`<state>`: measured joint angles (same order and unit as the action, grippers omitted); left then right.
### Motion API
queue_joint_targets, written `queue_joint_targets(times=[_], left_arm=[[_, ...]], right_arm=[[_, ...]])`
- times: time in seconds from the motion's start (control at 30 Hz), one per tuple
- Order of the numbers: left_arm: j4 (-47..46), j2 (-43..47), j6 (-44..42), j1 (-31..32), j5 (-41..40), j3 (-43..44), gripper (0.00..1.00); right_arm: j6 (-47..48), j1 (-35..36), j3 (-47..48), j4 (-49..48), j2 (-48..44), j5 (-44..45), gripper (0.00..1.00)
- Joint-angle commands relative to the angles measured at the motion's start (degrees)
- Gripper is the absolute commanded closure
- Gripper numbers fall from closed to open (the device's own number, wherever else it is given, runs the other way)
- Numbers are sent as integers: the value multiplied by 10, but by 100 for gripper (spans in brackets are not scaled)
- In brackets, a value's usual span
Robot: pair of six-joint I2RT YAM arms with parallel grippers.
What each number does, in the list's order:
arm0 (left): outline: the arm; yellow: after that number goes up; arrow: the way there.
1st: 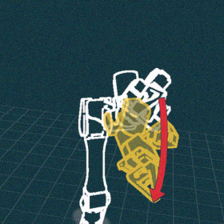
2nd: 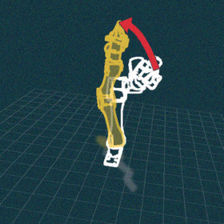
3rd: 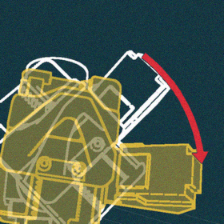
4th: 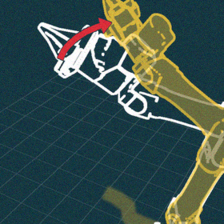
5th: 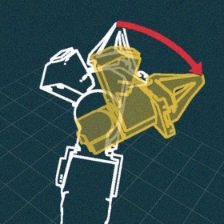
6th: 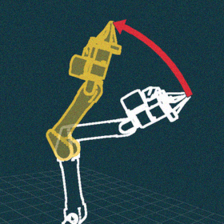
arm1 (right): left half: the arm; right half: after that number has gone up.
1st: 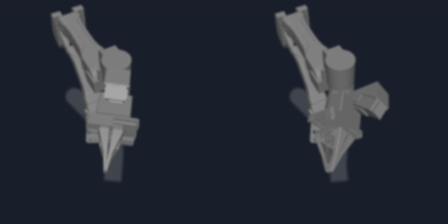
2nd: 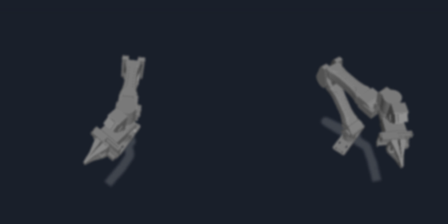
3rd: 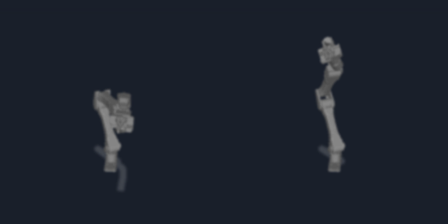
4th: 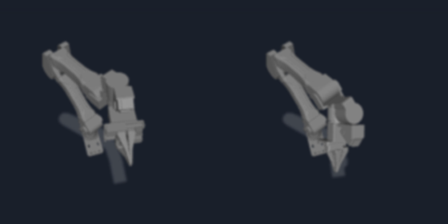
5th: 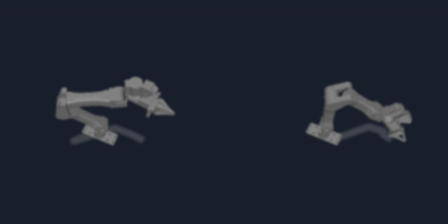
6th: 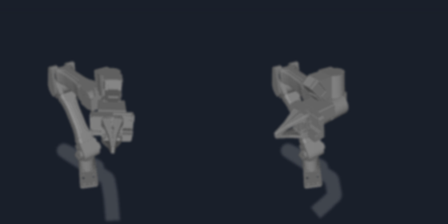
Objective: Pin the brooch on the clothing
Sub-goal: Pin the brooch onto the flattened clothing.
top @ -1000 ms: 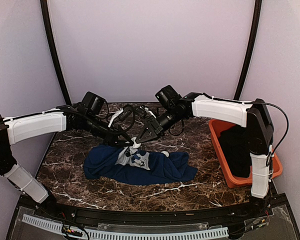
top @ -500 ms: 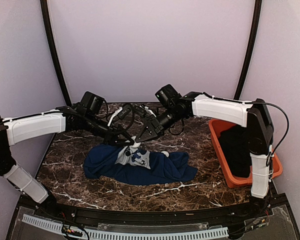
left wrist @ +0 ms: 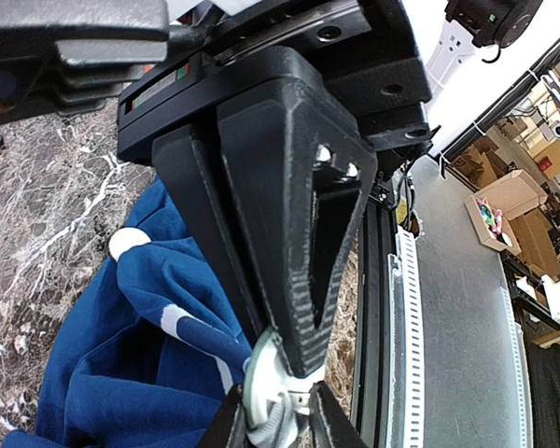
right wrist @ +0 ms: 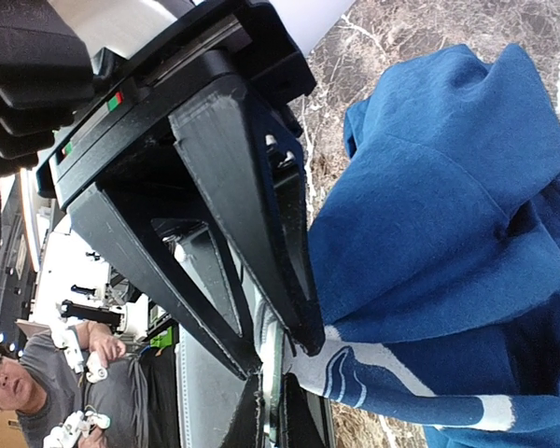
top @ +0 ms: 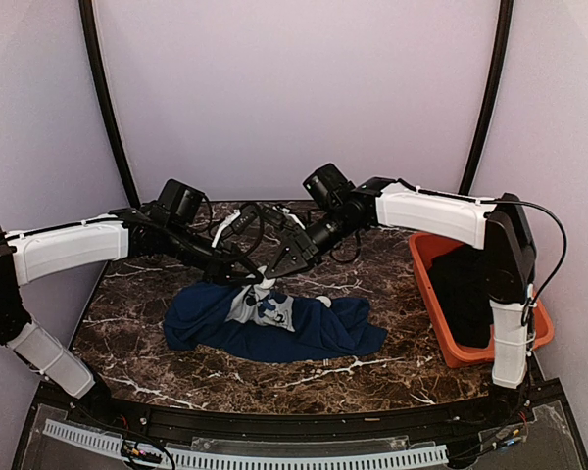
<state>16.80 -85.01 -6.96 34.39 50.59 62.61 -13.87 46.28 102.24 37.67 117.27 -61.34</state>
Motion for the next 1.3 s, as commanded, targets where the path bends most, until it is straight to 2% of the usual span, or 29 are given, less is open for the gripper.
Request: queue_joint_targets(times=[0.0,0.97,1.27], left_arm=[[11,-1,-1,9,-18,-1,79],[68,-21,-34,42,-94,19,87],[91,-19,-52,45,-102,28,88]], right_arm=[[6,12,28,-7,4,6,100],[-12,18,59,9,6,32,100],[20,19,72,49,10,70,100]])
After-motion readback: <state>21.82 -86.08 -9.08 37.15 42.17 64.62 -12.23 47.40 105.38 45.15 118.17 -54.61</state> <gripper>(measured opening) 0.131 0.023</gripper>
